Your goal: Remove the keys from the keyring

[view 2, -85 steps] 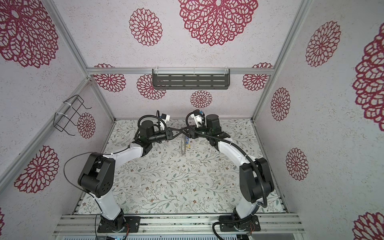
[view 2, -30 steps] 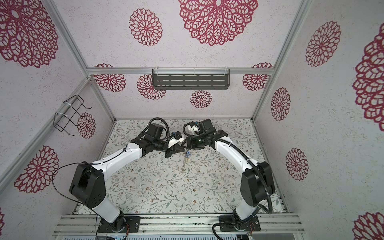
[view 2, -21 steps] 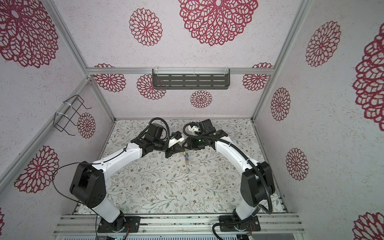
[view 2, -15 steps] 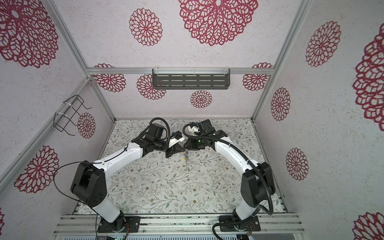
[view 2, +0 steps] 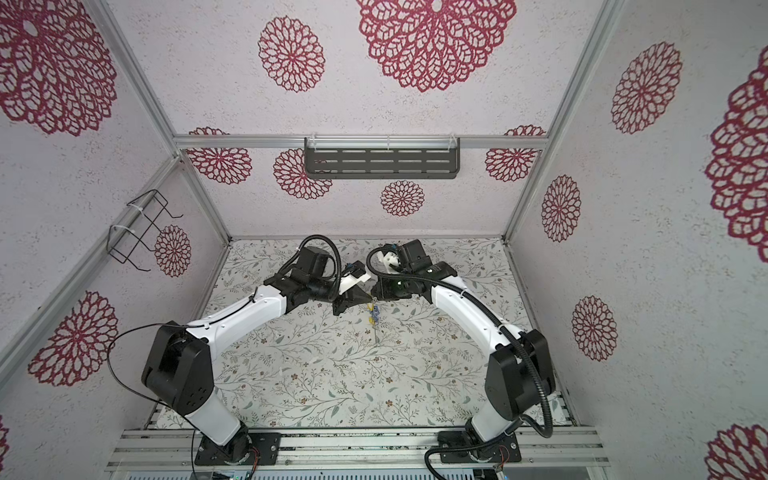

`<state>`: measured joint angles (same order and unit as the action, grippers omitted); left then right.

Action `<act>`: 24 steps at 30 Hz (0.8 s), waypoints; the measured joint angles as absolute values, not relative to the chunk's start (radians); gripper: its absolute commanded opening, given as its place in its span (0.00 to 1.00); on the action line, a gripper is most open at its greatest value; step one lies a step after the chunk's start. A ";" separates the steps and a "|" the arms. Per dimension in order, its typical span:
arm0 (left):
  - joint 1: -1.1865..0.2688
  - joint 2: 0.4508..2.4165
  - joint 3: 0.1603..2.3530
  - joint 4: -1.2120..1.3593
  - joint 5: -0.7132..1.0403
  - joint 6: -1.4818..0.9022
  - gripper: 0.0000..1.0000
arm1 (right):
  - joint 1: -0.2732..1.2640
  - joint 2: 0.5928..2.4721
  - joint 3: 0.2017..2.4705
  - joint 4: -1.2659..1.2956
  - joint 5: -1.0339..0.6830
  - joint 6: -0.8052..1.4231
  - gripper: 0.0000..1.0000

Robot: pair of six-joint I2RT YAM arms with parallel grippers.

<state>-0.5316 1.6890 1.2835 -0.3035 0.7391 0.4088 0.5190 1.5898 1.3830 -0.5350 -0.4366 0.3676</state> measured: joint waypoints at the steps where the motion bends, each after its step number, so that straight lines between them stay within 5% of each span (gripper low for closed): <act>1: -0.532 1.687 1.277 -0.292 0.739 0.401 0.00 | 0.519 1.585 1.369 -0.532 -0.420 0.368 0.00; 13: -0.534 1.625 1.094 0.012 0.681 0.197 0.00 | 0.485 1.491 1.138 -0.284 -0.389 0.510 0.00; 21: -0.580 1.609 1.047 0.110 0.565 0.028 0.43 | 0.485 1.491 1.135 -0.266 -0.393 0.561 0.00; 24: -0.621 1.576 1.045 0.107 0.461 -0.048 0.49 | 0.485 1.491 1.135 -0.265 -0.393 0.572 0.00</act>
<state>-0.6209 1.5757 1.0451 0.1070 0.4614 -0.0479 0.4850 1.4910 1.1347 -0.2653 -0.3935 0.5720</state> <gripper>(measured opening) 0.471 0.046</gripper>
